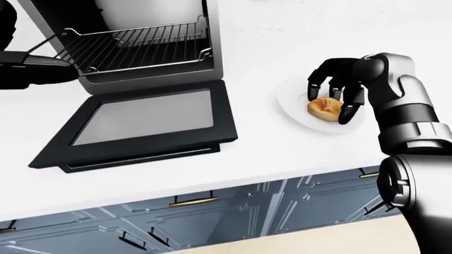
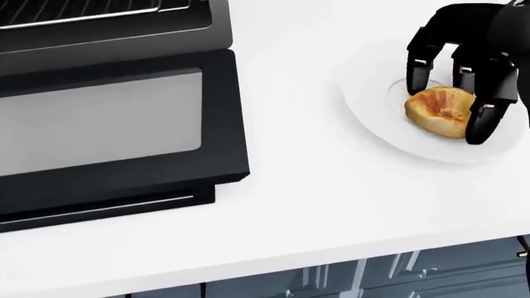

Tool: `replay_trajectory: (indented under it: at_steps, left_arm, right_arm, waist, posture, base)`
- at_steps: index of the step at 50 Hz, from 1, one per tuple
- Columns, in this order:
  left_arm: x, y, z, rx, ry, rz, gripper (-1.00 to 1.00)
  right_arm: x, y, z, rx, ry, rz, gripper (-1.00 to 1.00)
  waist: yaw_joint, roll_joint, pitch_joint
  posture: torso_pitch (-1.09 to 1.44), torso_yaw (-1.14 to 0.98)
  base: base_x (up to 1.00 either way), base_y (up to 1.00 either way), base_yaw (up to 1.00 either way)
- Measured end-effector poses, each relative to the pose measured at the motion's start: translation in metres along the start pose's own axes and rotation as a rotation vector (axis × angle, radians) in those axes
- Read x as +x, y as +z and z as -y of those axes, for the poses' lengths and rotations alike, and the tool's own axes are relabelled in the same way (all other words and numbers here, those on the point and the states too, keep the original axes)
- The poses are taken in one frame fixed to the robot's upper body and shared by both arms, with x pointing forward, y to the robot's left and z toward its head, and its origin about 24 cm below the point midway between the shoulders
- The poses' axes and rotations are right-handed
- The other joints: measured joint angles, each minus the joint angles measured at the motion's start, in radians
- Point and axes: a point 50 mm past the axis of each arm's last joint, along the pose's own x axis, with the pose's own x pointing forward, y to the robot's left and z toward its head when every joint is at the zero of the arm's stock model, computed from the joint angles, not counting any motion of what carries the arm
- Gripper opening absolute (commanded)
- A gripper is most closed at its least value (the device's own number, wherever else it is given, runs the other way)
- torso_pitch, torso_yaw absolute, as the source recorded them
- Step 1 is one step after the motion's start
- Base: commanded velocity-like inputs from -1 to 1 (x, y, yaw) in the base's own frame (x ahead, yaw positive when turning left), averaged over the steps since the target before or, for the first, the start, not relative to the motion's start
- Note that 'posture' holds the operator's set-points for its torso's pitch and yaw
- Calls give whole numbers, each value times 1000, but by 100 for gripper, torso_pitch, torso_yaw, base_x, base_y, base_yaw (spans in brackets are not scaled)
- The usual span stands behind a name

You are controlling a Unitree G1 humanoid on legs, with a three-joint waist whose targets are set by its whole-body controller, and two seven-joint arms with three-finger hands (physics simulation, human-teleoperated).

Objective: Place the bread on the top rack of the toaster oven.

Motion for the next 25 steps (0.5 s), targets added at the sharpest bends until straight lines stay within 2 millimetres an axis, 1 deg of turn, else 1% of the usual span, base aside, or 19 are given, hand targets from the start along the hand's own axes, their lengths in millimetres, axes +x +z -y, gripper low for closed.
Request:
replay_trajectory:
  at_steps: [3,6,14,19,25]
  left_arm:
    - [0,0,0,0,1,0,100]
    - [0,0,0,1,1,0,100]
    - [-1,2,-1,3,3,3,100]
    - [-2,3,-1,2,6,5,100]
    - [-1,1,-2,0,6,2,100]
  right_arm:
    - [-1,-1,3,14,-9,-6,-94]
    - [-3,-2,10,42,-34,-13,-93]
    - [-18,2,38,97,-126,-13,-93]
    - [-30,11,58,123,-181,14,-93]
    - [-44,29,78,146,-230,83,-93]
  waist:
    - [-1,2,2]
    - [-1,6,5]
    - [-4,12,7]
    - [-7,13,9]
    - [-9,15,13]
  posture:
    - [0,0]
    - [0,0]
    - [0,0]
    - [0,0]
    - [0,0]
  base:
    - [0,0,0]
    - [0,0,0]
    - [0,0,0]
    - [0,0,0]
    - [0,0,0]
